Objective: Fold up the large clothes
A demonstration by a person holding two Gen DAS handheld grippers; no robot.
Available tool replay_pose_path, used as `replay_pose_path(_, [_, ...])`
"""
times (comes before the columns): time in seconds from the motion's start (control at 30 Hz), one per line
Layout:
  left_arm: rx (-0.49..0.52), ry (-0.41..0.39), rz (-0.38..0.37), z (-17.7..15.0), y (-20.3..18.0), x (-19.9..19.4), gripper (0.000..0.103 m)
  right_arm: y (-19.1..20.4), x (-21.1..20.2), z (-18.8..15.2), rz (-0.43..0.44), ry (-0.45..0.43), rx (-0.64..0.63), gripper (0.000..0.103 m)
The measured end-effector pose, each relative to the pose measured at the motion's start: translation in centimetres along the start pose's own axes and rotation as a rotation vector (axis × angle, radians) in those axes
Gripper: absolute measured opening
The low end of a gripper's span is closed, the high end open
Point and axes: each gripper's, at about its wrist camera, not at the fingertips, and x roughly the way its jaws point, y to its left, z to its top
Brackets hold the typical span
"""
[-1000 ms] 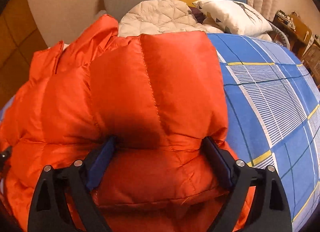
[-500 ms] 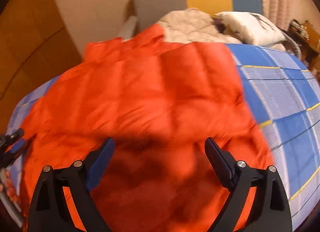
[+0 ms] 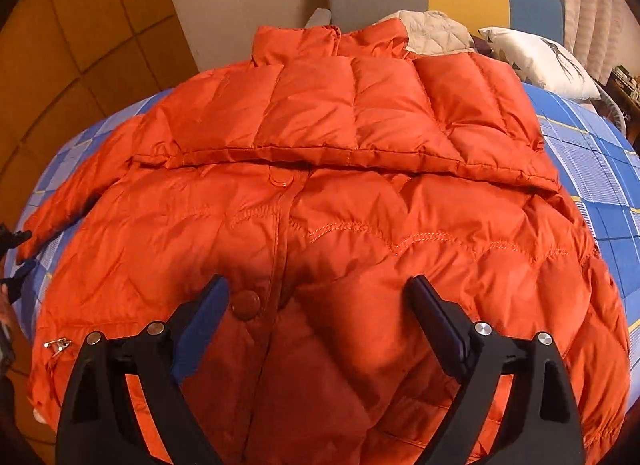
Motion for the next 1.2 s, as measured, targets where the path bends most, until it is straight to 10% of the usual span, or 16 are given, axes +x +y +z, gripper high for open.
replay_pose_path(0.27, [-0.081, -0.02, -0.007, 3.3, 2.0, 1.7, 0.054, 0.4, 0.9, -0.3, -0.035, 0.013, -0.021, 0.093])
replay_pose_path(0.5, [-0.054, -0.046, 0.0, 5.4, 1.2, 2.3, 0.009, 0.4, 1.3, -0.4, -0.046, 0.017, -0.027, 0.094])
replay_pose_path(0.83, [0.377, -0.175, -0.156, 2.5, -11.0, -2.5, 0.005, 0.4, 1.5, -0.6, -0.034, 0.013, -0.009, 0.095])
replay_pose_path(1.2, [0.816, -0.068, -0.271, -10.5, -23.1, -0.5, 0.004, -0.3, 1.2, -0.7, -0.005, 0.012, 0.006, 0.095])
